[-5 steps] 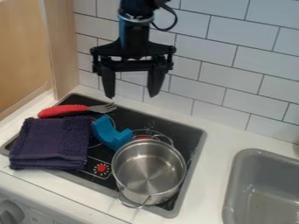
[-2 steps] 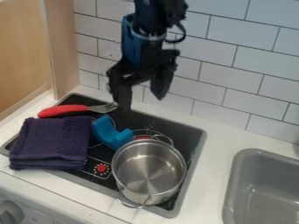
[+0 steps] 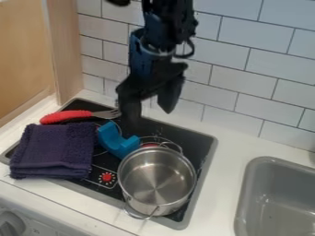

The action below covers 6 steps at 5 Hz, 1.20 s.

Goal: Blue block put to the left side of the sink

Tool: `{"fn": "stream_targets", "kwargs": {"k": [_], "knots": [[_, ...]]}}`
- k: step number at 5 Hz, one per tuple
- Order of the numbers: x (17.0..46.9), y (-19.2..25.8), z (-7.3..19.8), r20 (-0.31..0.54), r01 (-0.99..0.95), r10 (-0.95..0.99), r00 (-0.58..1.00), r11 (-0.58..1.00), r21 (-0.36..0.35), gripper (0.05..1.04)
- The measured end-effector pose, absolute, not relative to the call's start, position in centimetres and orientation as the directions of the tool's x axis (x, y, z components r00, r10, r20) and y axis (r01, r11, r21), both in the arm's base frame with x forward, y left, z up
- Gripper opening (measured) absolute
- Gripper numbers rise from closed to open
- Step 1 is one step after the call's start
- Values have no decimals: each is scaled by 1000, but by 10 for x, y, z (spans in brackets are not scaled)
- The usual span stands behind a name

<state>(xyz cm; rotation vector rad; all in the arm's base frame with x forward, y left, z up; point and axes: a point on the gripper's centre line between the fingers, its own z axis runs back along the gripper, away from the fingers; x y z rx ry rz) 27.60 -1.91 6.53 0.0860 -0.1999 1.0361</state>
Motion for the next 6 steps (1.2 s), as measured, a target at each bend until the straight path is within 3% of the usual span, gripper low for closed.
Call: {"fn": "stream_targets", "kwargs": {"k": [2, 6], "knots": [[278, -8, 40, 159, -878, 868, 470, 479, -19, 998], [272, 6, 17, 114, -899, 893, 436, 438, 7, 999]]}}
